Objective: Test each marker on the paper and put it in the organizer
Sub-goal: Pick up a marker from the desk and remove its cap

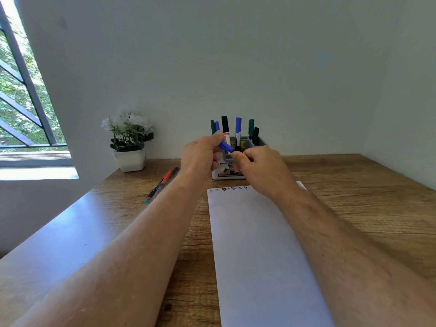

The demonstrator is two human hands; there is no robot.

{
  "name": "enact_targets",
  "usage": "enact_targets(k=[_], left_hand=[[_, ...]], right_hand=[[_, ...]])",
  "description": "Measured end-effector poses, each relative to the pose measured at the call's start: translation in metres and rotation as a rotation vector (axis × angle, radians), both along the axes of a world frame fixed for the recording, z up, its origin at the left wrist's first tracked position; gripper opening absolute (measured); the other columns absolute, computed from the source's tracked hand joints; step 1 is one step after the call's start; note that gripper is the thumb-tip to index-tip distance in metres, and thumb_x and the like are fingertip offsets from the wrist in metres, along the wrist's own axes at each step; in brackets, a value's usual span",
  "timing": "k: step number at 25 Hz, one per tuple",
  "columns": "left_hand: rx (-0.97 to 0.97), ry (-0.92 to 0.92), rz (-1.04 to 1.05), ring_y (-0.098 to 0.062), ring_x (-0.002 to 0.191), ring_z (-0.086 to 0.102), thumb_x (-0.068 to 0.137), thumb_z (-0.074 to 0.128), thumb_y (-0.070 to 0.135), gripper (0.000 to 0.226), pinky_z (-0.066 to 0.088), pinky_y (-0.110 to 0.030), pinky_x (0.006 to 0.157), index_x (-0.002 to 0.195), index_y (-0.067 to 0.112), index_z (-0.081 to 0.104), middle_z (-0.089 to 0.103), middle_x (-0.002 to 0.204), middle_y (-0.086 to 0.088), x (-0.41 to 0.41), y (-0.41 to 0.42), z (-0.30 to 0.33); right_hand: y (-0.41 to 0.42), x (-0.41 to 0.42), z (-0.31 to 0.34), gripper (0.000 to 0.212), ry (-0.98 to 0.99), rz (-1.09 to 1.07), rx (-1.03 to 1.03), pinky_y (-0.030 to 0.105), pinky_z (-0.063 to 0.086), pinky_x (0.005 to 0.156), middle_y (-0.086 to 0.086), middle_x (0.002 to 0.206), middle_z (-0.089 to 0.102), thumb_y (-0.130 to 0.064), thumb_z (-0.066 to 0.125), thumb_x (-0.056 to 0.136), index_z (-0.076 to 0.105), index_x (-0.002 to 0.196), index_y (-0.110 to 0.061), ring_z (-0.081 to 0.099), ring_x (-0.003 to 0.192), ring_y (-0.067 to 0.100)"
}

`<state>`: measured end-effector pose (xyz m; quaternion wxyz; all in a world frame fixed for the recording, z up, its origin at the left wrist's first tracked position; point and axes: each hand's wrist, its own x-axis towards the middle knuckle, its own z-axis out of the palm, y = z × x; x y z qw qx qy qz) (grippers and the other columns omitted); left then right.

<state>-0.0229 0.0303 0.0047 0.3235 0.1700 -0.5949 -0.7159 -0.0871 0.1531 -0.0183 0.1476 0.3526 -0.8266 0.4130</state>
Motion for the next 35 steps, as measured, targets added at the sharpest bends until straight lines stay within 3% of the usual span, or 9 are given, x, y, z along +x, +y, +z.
enact_targets(k=[3, 12, 16, 19, 22, 25, 26, 29, 35], left_hand=[[0.091, 0.039, 0.013, -0.007, 0.05, 0.05, 0.094, 0.064, 0.024, 0.016, 0.047, -0.021, 0.053, 0.094, 0.009, 0.07, 0.061, 0.066, -0.001, 0.002, -0.004, 0.003], [0.242, 0.177, -0.14, -0.01, 0.054, 0.059, 0.101, 0.045, 0.009, 0.018, 0.054, -0.021, 0.055, 0.097, 0.009, 0.063, 0.064, 0.062, -0.002, 0.009, 0.005, 0.008], [0.093, -0.096, -0.113, -0.012, 0.059, 0.046, 0.101, 0.035, 0.011, 0.031, 0.047, -0.026, 0.054, 0.107, 0.015, 0.066, 0.046, 0.068, -0.003, 0.002, 0.012, 0.004], [-0.015, -0.352, -0.061, -0.013, 0.054, 0.038, 0.094, 0.038, 0.012, 0.021, 0.036, -0.024, 0.05, 0.084, 0.012, 0.056, 0.04, 0.065, -0.003, -0.002, 0.016, 0.001], [-0.533, -0.518, -0.041, -0.019, 0.06, 0.045, 0.092, 0.043, 0.017, 0.02, 0.039, -0.027, 0.051, 0.073, 0.013, 0.05, 0.047, 0.072, -0.004, -0.009, 0.011, -0.005], [-0.874, -0.65, -0.058, -0.019, 0.08, 0.061, 0.078, 0.056, 0.033, 0.025, 0.055, -0.032, 0.071, 0.088, 0.011, 0.063, 0.064, 0.087, -0.002, -0.006, 0.015, -0.011], [-0.913, -0.678, -0.073, -0.018, 0.081, 0.063, 0.073, 0.058, 0.037, 0.028, 0.056, -0.034, 0.073, 0.089, 0.015, 0.066, 0.067, 0.088, -0.002, -0.005, 0.016, -0.014], [-1.01, -0.712, -0.079, -0.016, 0.086, 0.064, 0.075, 0.069, 0.036, 0.019, 0.057, -0.036, 0.081, 0.09, 0.024, 0.071, 0.069, 0.093, 0.002, -0.007, 0.017, -0.019], [-1.031, -0.703, -0.119, -0.012, 0.088, 0.06, 0.079, 0.077, 0.03, 0.015, 0.054, -0.032, 0.08, 0.093, 0.027, 0.075, 0.066, 0.097, 0.004, -0.011, 0.017, -0.024]], right_hand=[[0.003, -0.002, -0.003, 0.024, -0.036, 0.013, -0.028, 0.02, 0.036, 0.054, -0.008, 0.073, 0.064, -0.03, 0.054, 0.097, 0.071, 0.084, -0.02, 0.056, 0.066, 0.003], [0.007, 0.009, 0.006, 0.022, -0.253, 0.223, -0.407, 0.022, 0.057, 0.06, 0.002, 0.076, 0.071, -0.019, 0.045, 0.102, 0.066, 0.097, -0.025, 0.066, 0.062, 0.012], [0.012, 0.003, 0.008, 0.026, -0.253, 0.094, -0.518, 0.025, 0.051, 0.043, 0.001, 0.087, 0.071, -0.013, 0.056, 0.097, 0.054, 0.119, -0.027, 0.07, 0.057, 0.019], [0.021, -0.004, 0.009, 0.019, -0.335, 0.03, -0.615, 0.023, 0.045, 0.036, 0.007, 0.091, 0.07, -0.008, 0.056, 0.096, 0.062, 0.106, -0.023, 0.07, 0.053, 0.02], [0.022, -0.008, 0.008, 0.023, -0.475, 0.046, -0.657, 0.025, 0.048, 0.038, 0.009, 0.089, 0.073, -0.008, 0.047, 0.098, 0.067, 0.105, -0.018, 0.072, 0.058, 0.021], [0.022, -0.012, 0.003, 0.014, -0.546, 0.032, -0.564, 0.025, 0.05, 0.041, 0.006, 0.086, 0.075, -0.007, 0.065, 0.088, 0.067, 0.098, -0.015, 0.073, 0.06, 0.018], [0.023, -0.012, 0.0, 0.006, -0.542, 0.02, -0.507, 0.023, 0.049, 0.041, 0.006, 0.079, 0.075, -0.014, 0.07, 0.086, 0.068, 0.091, -0.015, 0.071, 0.055, 0.016], [0.024, -0.012, -0.006, 0.027, -0.5, -0.057, -0.382, 0.019, 0.041, 0.036, 0.005, 0.055, 0.067, -0.038, 0.067, 0.089, 0.07, 0.077, -0.014, 0.058, 0.038, 0.012], [0.024, -0.01, -0.011, 0.003, -0.576, 0.01, -0.235, 0.023, 0.046, 0.04, 0.014, 0.068, 0.07, -0.011, 0.065, 0.085, 0.066, 0.082, -0.01, 0.059, 0.044, 0.018]])
